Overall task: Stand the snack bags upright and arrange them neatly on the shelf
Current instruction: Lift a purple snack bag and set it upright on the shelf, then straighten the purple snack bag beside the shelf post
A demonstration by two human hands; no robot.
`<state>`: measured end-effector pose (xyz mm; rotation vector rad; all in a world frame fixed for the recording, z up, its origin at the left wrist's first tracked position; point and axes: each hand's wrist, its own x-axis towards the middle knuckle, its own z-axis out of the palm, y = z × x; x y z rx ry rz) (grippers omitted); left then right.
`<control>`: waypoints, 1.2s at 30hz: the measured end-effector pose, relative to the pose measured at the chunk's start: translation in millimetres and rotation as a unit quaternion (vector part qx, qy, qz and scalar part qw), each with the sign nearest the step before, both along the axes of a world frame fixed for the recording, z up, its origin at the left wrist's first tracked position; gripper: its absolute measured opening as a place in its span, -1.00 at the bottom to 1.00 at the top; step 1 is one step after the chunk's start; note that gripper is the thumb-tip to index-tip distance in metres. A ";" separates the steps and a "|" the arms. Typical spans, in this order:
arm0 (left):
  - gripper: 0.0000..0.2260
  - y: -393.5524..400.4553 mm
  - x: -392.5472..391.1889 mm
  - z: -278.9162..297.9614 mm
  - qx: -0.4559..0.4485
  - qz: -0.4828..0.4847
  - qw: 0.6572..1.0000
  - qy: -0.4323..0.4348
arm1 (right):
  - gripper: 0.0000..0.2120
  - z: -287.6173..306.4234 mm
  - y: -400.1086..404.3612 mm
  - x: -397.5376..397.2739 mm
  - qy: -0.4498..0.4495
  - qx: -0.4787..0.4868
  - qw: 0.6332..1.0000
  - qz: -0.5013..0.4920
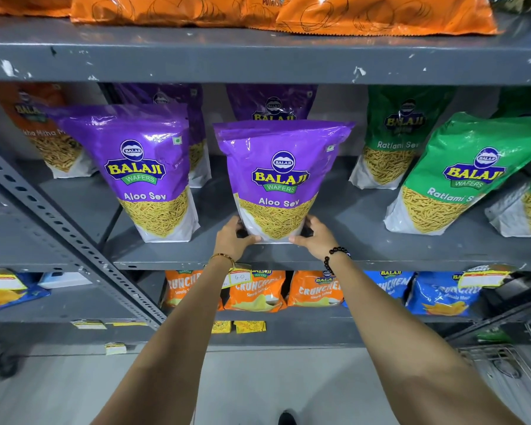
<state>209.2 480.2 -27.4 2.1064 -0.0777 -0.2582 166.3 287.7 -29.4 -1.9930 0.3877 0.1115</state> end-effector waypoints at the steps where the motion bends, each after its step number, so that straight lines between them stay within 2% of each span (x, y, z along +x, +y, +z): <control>1: -0.52 -0.2 0.1 0.0 -0.001 0.000 1.000 0.000 | -0.38 -0.3 0.0 0.2 0.000 -0.001 1.000 0.000; 6: -0.51 2.6 0.1 -1.8 0.011 -0.009 1.000 -0.009 | -0.34 -1.9 -0.9 -0.6 0.006 -0.007 1.000 -0.008; 9: -0.51 9.1 -3.3 -7.1 0.012 -0.011 1.000 -0.008 | -0.25 -4.8 0.2 -4.0 0.008 -0.050 0.999 -0.020; 13: -0.53 25.6 -13.5 -16.6 0.073 -0.035 0.996 -0.033 | -0.15 -11.4 13.1 -14.4 -0.010 -0.101 0.994 -0.039; 17: -0.51 54.3 -20.9 -19.1 0.122 -0.069 0.989 -0.047 | -0.09 -18.3 33.3 -27.3 0.012 -0.135 0.985 -0.110; 20: -0.55 84.4 -25.5 -19.1 0.127 -0.102 0.984 -0.068 | -0.12 -19.6 60.7 -36.4 0.006 -0.131 0.978 -0.161; 25: -0.63 151.0 -23.7 -22.0 0.110 -0.088 0.987 -0.075 | -0.33 -12.7 136.7 -44.9 -0.034 -0.080 0.971 -0.221; 29: -0.63 196.1 -18.4 -24.0 0.097 -0.043 0.992 -0.072 | -0.43 -7.5 191.4 -39.3 -0.050 -0.067 0.978 -0.190; 32: -0.61 215.0 -13.1 -23.3 0.077 0.004 0.995 -0.070 | -0.42 -2.1 219.3 -24.2 -0.040 -0.074 0.984 -0.156; 36: -0.40 224.2 -0.8 -19.5 0.071 0.052 0.995 -0.055 | -0.38 -1.2 240.5 2.3 -0.030 -0.070 0.991 -0.106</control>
